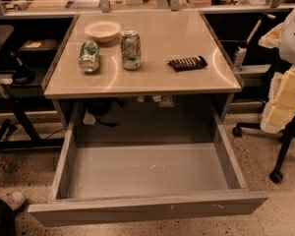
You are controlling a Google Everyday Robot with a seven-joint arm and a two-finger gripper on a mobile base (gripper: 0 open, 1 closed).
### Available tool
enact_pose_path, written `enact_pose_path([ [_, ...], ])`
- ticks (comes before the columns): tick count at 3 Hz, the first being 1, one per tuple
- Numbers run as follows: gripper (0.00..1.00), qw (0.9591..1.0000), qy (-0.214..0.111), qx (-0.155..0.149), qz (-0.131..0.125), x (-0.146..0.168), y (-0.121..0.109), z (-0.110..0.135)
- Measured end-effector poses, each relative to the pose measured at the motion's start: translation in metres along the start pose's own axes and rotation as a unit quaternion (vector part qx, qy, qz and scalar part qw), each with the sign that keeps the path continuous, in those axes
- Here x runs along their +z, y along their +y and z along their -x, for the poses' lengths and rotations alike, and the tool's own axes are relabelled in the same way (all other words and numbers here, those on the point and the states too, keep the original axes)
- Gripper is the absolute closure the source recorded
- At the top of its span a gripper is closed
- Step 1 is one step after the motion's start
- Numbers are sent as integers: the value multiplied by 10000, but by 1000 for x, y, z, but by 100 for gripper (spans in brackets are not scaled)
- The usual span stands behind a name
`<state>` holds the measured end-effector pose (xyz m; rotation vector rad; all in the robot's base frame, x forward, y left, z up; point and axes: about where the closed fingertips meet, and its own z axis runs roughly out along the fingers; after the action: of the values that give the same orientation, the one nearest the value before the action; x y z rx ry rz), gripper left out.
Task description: Place rxbar chocolate into top drawer
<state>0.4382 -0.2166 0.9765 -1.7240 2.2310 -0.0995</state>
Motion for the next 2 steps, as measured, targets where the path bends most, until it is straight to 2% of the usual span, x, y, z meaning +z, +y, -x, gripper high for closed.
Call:
enact_pose_path([
  [1, 0, 10000, 1, 0, -1, 0, 0, 0],
  [2, 0, 9999, 115, -43, -70, 6, -15, 8],
])
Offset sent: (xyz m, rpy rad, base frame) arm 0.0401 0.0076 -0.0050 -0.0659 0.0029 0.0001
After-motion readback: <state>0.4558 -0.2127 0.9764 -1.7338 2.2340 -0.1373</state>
